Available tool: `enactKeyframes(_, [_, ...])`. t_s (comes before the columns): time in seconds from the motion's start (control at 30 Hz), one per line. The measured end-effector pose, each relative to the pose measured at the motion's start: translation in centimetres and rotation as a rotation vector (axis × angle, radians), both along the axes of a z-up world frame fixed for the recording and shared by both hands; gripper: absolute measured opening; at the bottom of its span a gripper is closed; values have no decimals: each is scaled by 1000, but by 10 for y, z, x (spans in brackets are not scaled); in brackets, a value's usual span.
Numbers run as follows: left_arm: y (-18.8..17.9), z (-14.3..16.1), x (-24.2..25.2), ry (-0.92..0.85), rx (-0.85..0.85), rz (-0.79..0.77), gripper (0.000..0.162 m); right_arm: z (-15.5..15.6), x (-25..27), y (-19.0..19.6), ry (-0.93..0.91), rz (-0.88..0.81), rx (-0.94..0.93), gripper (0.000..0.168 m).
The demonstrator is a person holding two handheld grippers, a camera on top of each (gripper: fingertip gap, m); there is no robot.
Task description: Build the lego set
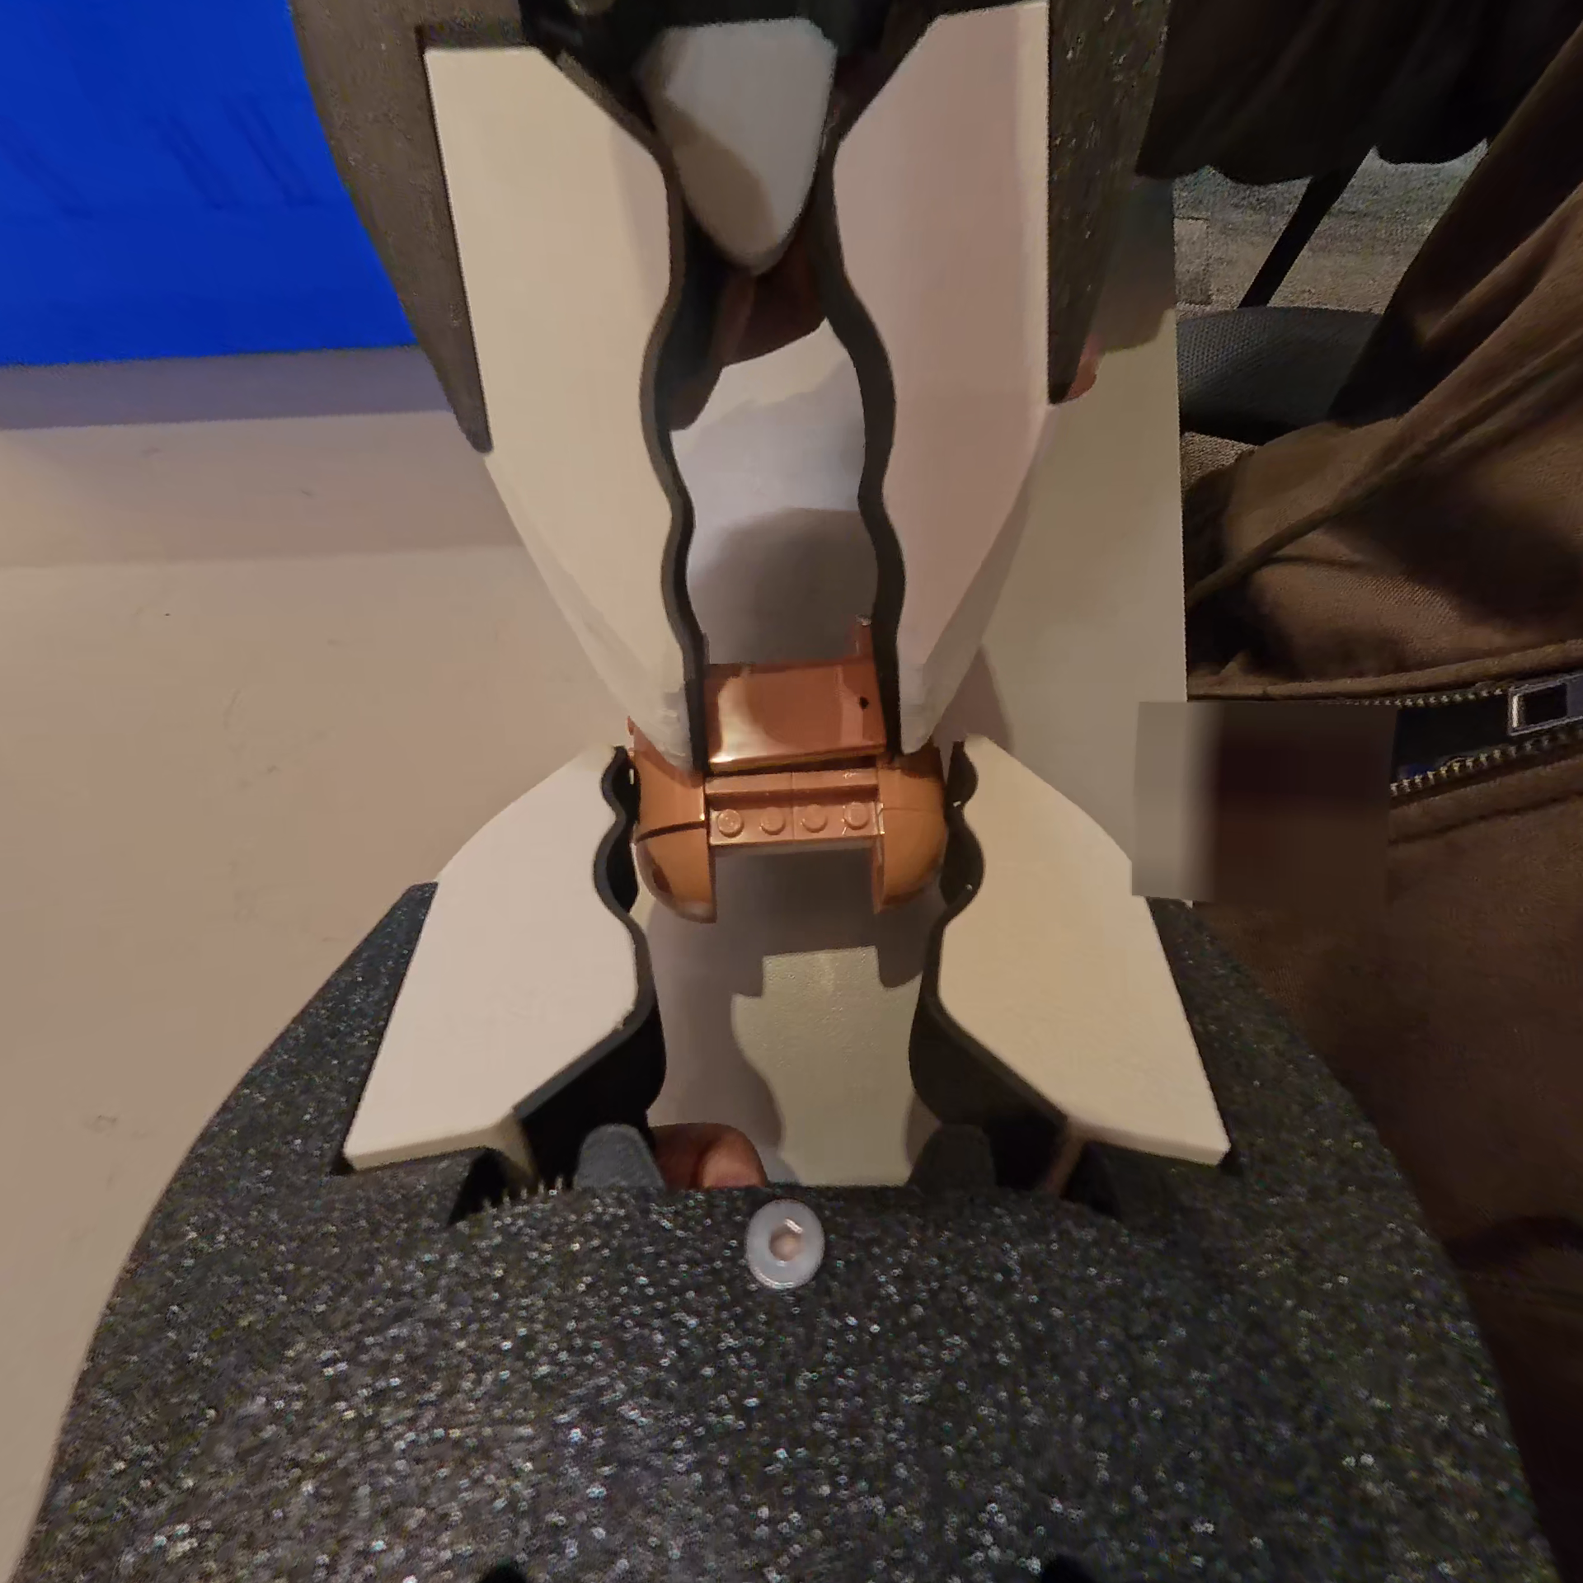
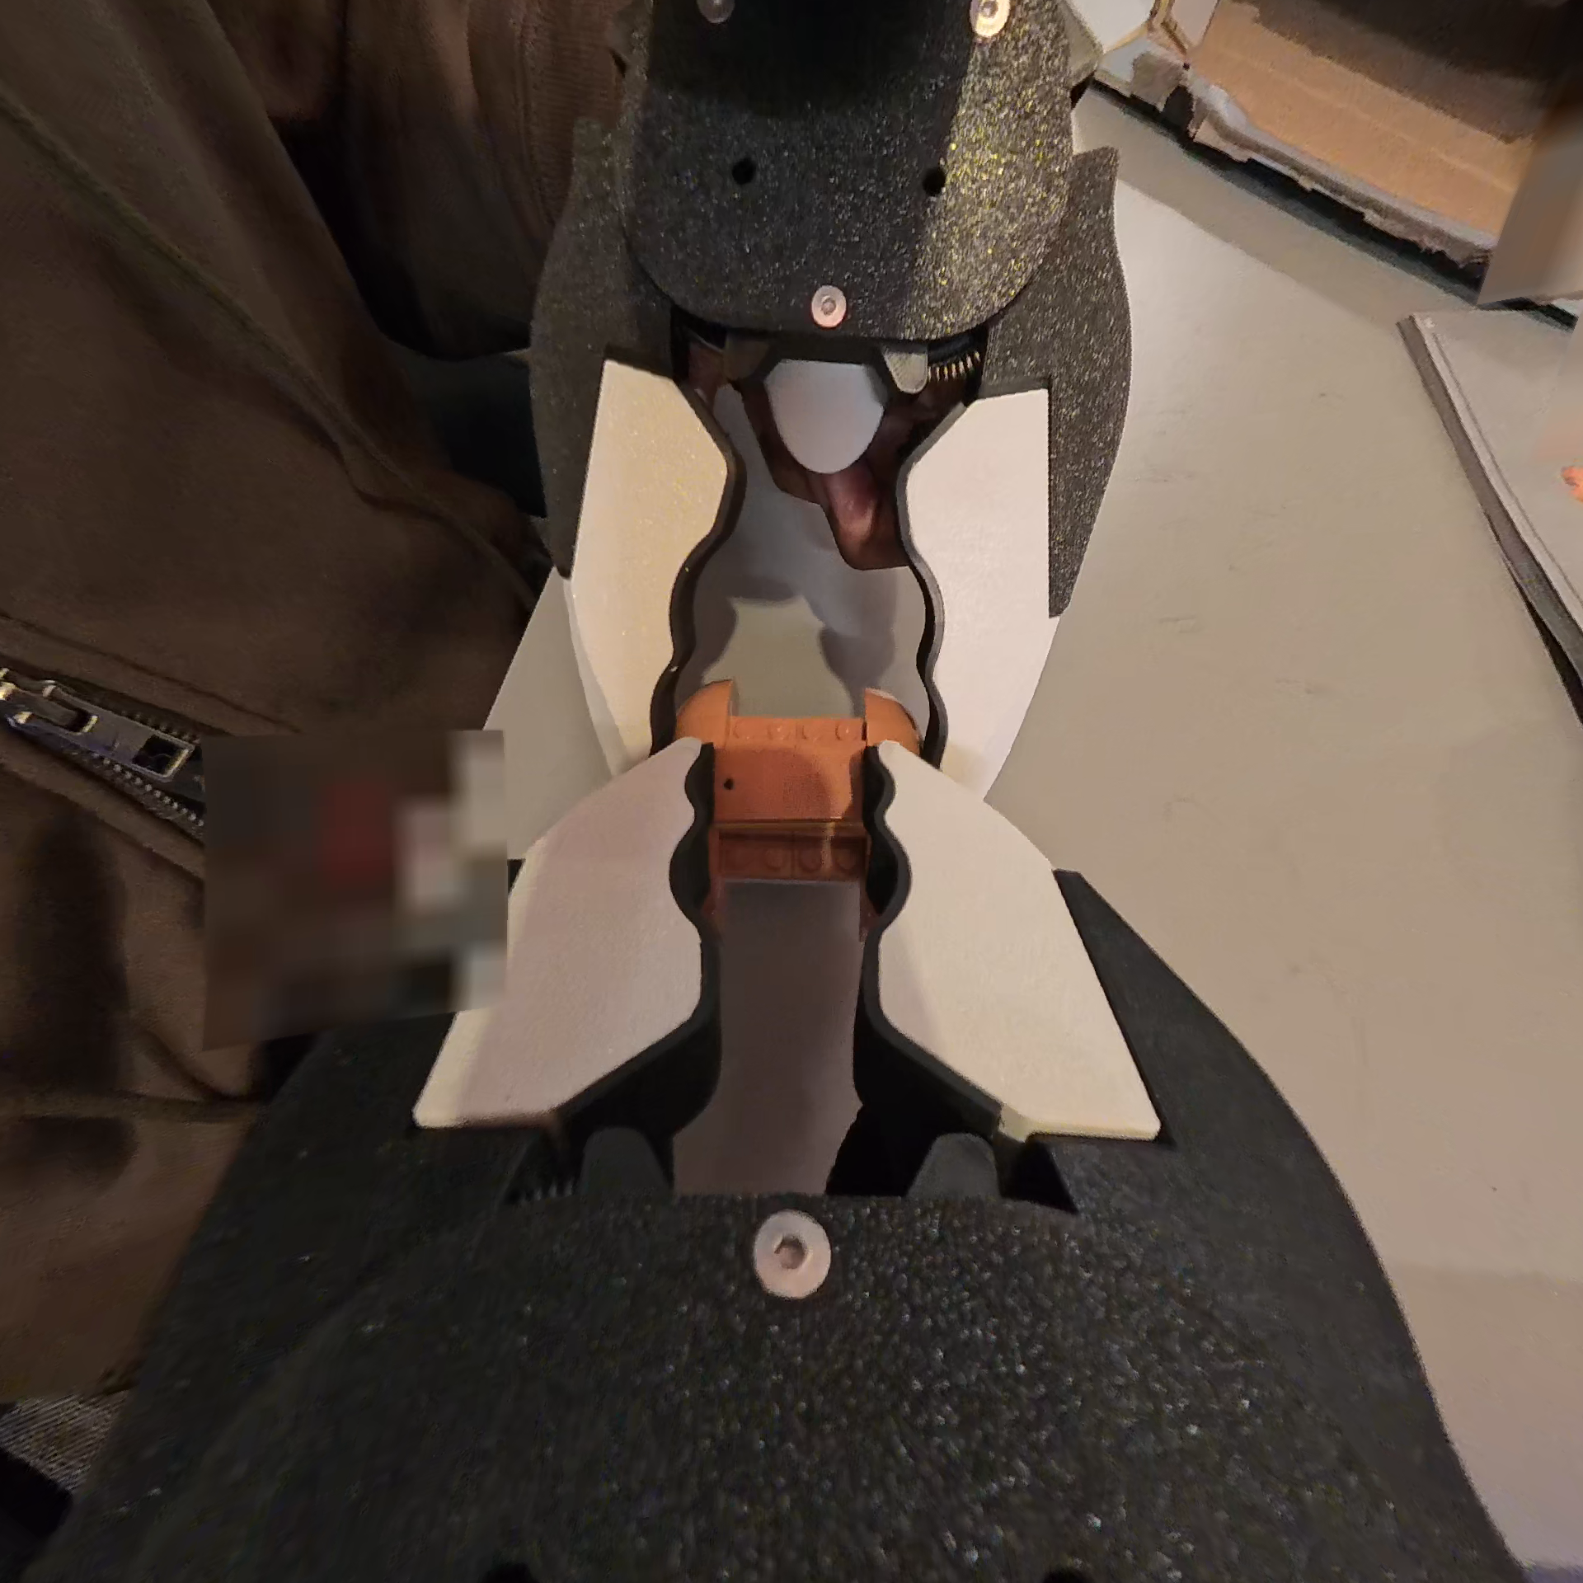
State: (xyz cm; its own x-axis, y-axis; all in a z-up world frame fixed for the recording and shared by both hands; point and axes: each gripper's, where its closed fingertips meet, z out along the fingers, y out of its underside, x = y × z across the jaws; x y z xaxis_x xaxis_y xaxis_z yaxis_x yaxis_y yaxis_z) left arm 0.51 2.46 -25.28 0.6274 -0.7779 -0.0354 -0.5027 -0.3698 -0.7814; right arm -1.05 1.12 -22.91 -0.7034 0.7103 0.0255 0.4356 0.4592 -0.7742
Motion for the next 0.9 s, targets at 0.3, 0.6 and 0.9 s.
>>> enactKeyframes(0.3, [0,0,0,-7,2,0,70,0,-3,0,21,-16,-18,35])
enactKeyframes(0.6, [1,1,-1,-22,3,7,70,7,1,1,81,-42,-51,37])
enactKeyframes(0.9, [1,0,0,-20,5,3,70,14,3,-2,114,-56,-94,16])
